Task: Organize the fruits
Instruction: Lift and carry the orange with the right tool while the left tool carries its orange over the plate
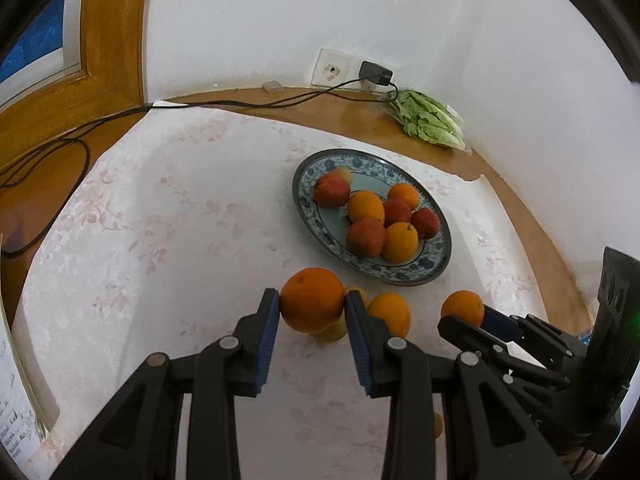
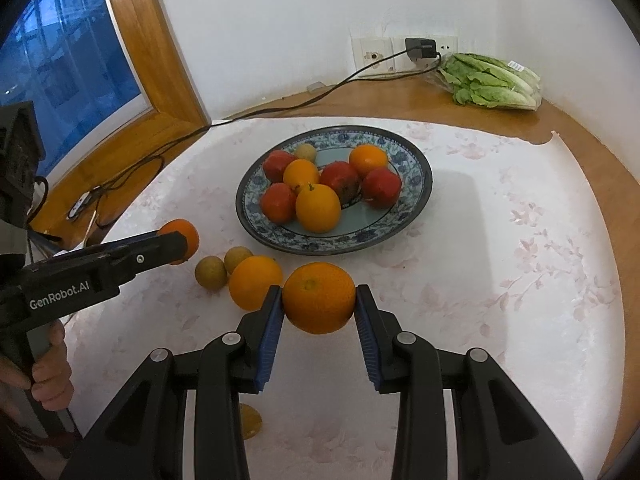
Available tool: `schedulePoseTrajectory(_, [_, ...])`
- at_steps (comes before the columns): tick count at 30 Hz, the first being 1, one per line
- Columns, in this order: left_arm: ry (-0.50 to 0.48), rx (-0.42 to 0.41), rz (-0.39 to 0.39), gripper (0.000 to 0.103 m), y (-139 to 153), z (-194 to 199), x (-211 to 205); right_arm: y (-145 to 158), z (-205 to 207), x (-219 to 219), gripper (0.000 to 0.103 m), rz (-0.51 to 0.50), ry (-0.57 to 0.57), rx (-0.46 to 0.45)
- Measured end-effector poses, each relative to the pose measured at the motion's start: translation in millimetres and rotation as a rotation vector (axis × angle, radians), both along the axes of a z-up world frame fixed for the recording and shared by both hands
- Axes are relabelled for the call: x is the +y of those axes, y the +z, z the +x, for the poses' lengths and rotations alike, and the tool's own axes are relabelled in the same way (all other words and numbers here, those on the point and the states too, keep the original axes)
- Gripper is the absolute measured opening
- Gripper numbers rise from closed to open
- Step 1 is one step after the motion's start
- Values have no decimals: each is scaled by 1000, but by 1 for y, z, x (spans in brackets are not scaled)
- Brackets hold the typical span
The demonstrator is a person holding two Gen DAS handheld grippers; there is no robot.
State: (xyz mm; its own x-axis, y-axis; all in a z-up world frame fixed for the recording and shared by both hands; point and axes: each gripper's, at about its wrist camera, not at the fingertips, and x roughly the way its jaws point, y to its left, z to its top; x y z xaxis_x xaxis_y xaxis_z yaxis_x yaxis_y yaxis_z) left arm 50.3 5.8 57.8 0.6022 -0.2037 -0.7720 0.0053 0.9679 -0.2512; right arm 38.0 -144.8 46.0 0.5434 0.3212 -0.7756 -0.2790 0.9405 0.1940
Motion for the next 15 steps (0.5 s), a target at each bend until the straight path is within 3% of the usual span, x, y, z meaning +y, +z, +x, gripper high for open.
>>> schedulePoseTrajectory(15, [-20, -13, -2, 35, 8, 8, -7, 12, 3, -2, 37, -3, 1, -28])
